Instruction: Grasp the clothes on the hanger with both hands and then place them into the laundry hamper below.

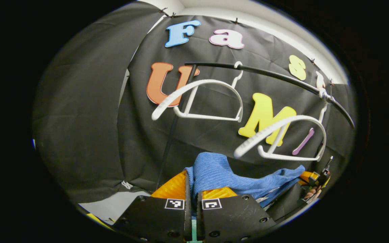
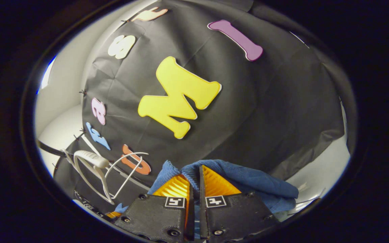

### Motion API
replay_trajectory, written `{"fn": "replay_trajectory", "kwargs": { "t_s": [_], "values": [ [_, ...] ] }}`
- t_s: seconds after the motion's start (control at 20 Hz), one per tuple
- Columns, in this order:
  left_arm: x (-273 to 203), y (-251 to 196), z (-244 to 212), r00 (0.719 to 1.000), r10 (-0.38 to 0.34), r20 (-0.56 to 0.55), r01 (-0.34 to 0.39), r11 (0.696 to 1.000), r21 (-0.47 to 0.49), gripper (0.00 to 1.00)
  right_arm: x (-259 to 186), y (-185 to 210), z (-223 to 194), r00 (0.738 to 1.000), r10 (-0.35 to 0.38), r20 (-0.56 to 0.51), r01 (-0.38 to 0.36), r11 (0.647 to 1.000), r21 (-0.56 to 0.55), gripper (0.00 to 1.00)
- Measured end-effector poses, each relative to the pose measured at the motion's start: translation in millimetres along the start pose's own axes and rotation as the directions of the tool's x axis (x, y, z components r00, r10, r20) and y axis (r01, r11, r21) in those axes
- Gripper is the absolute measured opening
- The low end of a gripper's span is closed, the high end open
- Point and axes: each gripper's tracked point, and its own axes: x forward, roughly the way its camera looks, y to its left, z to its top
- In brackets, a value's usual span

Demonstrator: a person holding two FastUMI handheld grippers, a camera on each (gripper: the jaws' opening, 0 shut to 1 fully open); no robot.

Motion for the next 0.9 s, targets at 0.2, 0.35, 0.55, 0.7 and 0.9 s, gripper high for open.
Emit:
{"fn": "replay_trajectory", "kwargs": {
  "t_s": [0.2, 0.35, 0.55, 0.7, 0.9],
  "values": [
    [-12, 1, -17, 0.999, 0.003, -0.033, -0.002, 1.0, 0.016, 0.05, -15, -12, -21, 0.999, -0.036, -0.023, 0.036, 0.999, -0.003, 0.09],
    [-25, 1, -28, 0.999, -0.003, -0.047, 0.005, 0.999, 0.052, 0.05, -29, -18, -39, 0.998, -0.055, -0.043, 0.055, 0.998, -0.01, 0.09],
    [-38, -5, -33, 0.998, -0.034, -0.05, 0.037, 0.997, 0.068, 0.05, -45, -20, -79, 0.993, -0.053, -0.109, 0.052, 0.999, -0.015, 0.09],
    [-51, -11, -45, 0.998, -0.042, -0.056, 0.048, 0.993, 0.106, 0.05, -54, -15, -106, 0.988, -0.045, -0.15, 0.046, 0.999, 0.001, 0.09],
    [-59, -35, -55, 0.993, -0.091, -0.074, 0.101, 0.984, 0.145, 0.02, -61, 16, -140, 0.977, 0.007, -0.212, -0.008, 1.0, -0.003, 0.09]
  ]
}}
